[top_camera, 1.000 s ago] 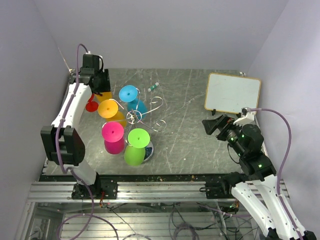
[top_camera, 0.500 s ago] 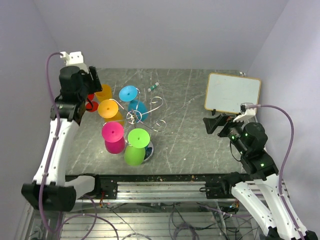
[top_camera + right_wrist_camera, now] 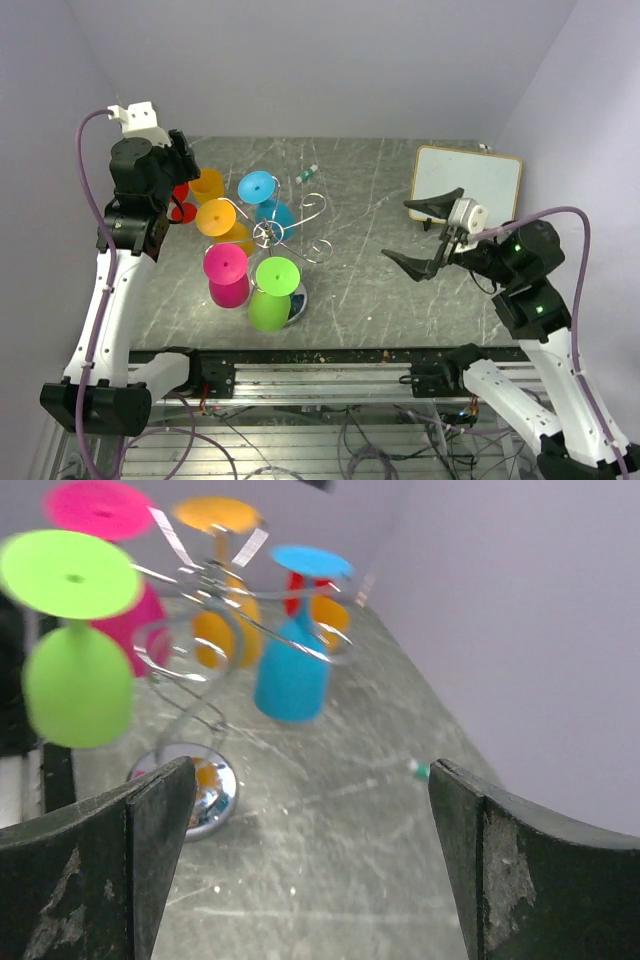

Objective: Take the wine glass off the wine glass rack

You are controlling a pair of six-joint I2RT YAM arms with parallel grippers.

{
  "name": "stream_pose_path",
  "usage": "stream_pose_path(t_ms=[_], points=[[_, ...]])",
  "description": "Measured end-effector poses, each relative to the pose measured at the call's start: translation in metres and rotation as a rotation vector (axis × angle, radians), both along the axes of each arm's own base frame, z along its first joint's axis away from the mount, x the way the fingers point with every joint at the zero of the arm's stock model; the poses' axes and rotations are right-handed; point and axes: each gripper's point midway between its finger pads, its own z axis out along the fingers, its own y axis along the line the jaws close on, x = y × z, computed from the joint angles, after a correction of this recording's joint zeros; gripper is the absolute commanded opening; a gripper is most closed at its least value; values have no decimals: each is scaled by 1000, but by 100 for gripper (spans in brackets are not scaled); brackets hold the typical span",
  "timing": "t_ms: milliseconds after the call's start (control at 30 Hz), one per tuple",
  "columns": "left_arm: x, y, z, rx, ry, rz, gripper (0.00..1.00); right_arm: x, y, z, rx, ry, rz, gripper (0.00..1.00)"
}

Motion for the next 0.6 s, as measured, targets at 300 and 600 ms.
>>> stream_pose_path(t_ms=[300,600], points=[[1,-4,-1,-15,2,-16,67,-70,64,23,-146,-316,544,100],[2,-5,-1,-23,3,-23,66,-89,116,14,-207,-428,725,99]])
